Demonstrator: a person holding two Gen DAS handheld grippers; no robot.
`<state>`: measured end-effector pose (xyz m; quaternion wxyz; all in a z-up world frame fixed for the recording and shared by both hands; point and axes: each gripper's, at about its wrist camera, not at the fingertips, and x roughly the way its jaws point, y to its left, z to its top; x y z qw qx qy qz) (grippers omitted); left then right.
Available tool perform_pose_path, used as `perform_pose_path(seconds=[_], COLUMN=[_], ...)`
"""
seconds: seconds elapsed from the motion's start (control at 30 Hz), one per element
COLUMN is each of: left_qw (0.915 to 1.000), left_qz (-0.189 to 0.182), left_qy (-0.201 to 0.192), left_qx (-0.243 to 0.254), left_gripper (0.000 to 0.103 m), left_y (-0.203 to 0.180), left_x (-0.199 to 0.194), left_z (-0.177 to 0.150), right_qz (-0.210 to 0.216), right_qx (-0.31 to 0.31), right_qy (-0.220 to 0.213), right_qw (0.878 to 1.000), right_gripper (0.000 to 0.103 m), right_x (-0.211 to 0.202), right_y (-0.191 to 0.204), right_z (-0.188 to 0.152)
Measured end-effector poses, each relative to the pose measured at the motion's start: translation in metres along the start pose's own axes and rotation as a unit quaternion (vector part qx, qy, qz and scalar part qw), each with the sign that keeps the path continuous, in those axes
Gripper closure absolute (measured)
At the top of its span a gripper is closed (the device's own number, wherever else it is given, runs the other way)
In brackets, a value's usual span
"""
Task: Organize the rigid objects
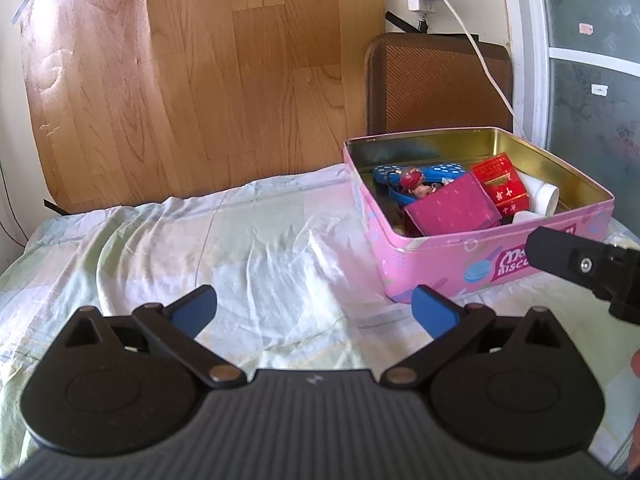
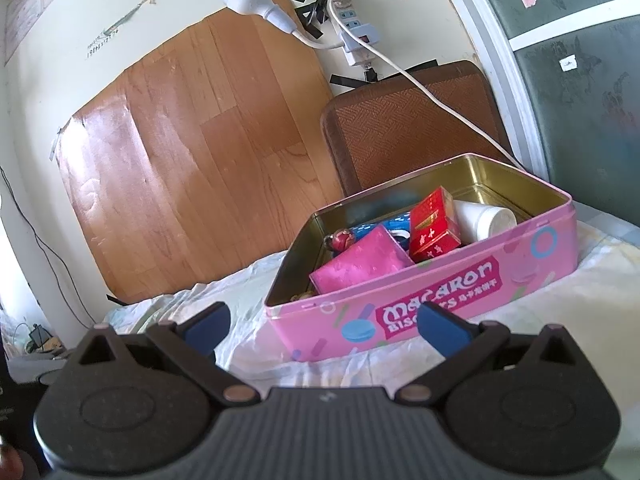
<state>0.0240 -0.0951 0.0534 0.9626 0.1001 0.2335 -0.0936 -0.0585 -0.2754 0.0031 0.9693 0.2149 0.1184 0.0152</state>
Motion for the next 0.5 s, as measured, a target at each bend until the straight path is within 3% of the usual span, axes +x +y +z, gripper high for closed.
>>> perform_pose_path(seconds=[0.3,0.5], left_qw=[0.9999,0.9988], left_qz=[-0.009,-0.046], left_qy=[0.009,0.012], left_qx=[-0.005,-0.013], left_gripper=[0.000,0.000], left_y=[0.0009,0.0028], left_x=[0.0026,0.0035], left_z=[-0.0007,-0.0021], right_qz=[-0.001,-0.002], right_qx=[0.000,-0.004], right_qy=[0.002,0.004], right_qw=[1.000,1.000], right_gripper=[0.000,0.000], right_x=[0.0016,0.0036], right_y=[0.0002,0.0015], right_z=[-0.0018,-0.0034])
